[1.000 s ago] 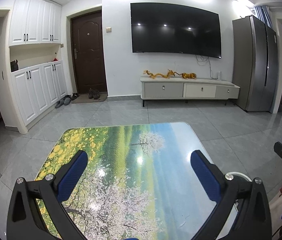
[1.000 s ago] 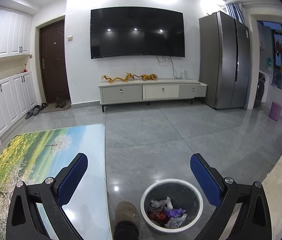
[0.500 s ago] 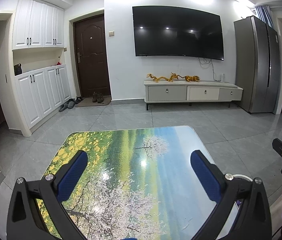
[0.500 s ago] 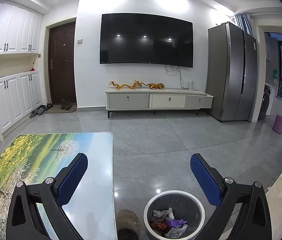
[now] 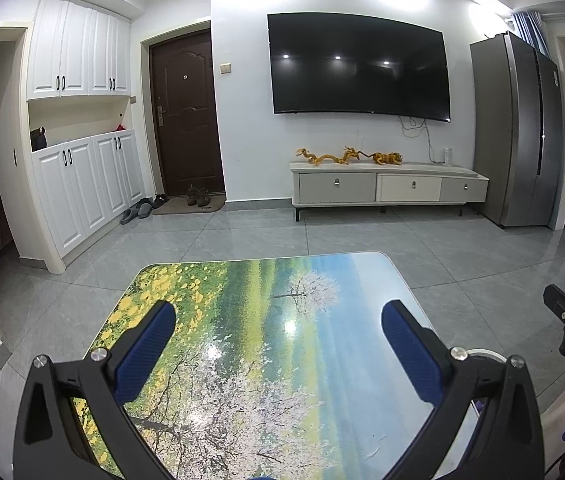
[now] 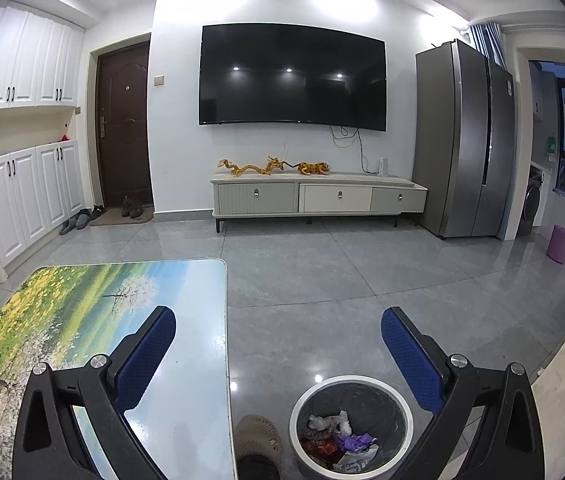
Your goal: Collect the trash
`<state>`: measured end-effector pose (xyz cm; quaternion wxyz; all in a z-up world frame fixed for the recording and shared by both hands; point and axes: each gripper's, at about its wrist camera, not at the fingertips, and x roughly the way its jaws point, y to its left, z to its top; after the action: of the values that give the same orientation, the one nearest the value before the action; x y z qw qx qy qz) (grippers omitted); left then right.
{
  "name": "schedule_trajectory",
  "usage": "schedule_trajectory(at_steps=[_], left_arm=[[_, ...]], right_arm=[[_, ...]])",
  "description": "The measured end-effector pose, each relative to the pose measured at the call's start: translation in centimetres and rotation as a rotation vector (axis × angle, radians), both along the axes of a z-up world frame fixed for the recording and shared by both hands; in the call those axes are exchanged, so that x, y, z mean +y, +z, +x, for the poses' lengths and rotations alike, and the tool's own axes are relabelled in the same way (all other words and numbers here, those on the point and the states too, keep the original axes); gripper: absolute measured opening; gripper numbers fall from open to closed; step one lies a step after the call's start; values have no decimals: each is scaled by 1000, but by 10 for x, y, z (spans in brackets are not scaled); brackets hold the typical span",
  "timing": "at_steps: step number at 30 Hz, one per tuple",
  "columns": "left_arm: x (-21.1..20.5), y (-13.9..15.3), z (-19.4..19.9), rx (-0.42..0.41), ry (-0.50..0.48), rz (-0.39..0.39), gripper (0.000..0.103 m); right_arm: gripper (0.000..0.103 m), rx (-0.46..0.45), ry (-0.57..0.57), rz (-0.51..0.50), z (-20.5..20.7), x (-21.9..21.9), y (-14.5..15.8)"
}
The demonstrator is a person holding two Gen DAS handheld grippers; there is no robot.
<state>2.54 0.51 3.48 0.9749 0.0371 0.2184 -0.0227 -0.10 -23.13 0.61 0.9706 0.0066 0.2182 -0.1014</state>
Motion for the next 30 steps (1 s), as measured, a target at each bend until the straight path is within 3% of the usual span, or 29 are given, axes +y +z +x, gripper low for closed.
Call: schedule_trajectory(at_steps=[30], left_arm=[[10,-17,4,16,-26,-41,103]], right_arm=[[103,27,-12,0,2,2,-8]])
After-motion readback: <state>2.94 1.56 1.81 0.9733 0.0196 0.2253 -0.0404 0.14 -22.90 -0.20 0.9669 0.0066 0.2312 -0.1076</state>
